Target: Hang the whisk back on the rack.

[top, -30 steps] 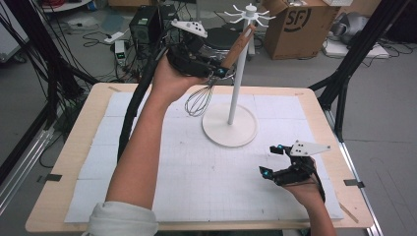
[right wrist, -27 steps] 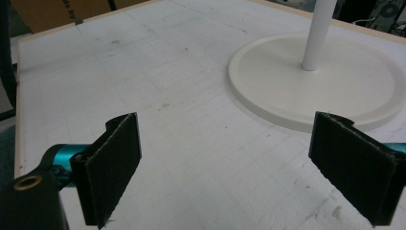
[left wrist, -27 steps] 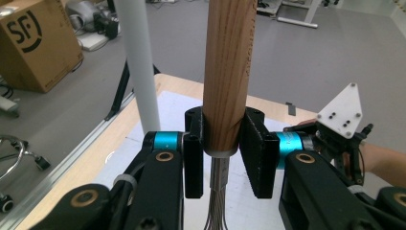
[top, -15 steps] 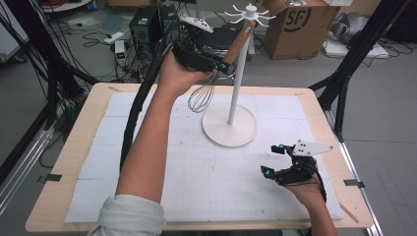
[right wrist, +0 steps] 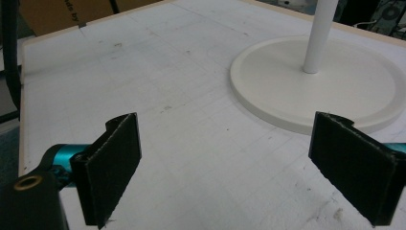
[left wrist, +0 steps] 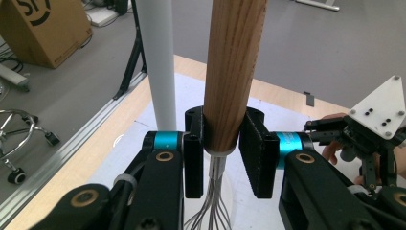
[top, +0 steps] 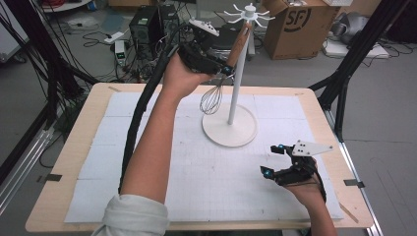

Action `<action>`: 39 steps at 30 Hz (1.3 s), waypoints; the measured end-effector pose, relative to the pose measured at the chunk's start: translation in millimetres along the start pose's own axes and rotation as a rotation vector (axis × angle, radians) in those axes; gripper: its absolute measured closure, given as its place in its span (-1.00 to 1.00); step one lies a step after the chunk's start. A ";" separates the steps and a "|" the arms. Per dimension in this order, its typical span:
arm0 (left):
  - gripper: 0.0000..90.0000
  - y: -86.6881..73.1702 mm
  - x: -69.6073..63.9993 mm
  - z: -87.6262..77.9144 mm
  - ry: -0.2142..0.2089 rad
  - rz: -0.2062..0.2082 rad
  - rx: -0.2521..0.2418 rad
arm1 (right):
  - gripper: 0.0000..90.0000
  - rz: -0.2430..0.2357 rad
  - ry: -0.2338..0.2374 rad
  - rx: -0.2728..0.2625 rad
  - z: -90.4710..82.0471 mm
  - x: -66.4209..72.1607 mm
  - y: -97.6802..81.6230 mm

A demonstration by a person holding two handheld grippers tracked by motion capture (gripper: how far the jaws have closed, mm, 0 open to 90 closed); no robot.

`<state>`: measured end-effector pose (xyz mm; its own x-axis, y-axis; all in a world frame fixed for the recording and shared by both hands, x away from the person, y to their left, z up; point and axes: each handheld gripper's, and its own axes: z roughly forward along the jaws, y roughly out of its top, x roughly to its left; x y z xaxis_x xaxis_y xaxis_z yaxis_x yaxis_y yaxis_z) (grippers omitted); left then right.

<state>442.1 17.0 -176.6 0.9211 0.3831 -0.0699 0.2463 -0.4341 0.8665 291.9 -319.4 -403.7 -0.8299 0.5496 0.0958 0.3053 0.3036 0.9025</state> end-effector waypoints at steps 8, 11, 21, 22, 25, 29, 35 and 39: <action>0.46 -2.5 1.7 2.7 -0.021 -0.009 0.012 | -0.78 0.003 0.003 0.003 0.2 -0.1 -0.2; 0.32 -2.7 1.1 2.1 -0.009 -0.008 0.018 | -0.78 0.001 0.004 0.004 0.2 0.0 -0.2; -0.03 -12.8 -0.7 -6.3 0.016 -0.014 0.022 | -0.78 -0.001 0.003 0.009 1.0 1.5 0.1; -0.09 -15.7 -1.2 -7.2 0.026 -0.017 0.020 | -0.78 -0.004 0.002 0.009 1.0 1.4 0.0; -0.13 -24.3 -1.4 -9.1 0.029 -0.010 0.038 | -0.78 0.001 0.004 0.012 1.4 1.7 0.0; -0.22 -33.6 -3.4 -11.8 0.035 -0.013 0.035 | -0.78 -0.003 0.000 0.017 1.9 1.9 0.0; -0.30 -45.2 -4.7 -16.8 0.030 0.001 0.056 | -0.78 -0.002 0.000 0.020 2.4 1.8 -0.2; -0.37 -51.4 -6.8 -19.8 0.039 -0.009 0.056 | -0.78 -0.006 -0.003 0.023 3.1 1.4 -0.4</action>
<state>417.2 52.9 -210.9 0.9067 0.4179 -0.0570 0.2717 -0.4753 0.8368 292.1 -316.4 -405.2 -0.8303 0.5502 0.0893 0.3112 0.3246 0.8932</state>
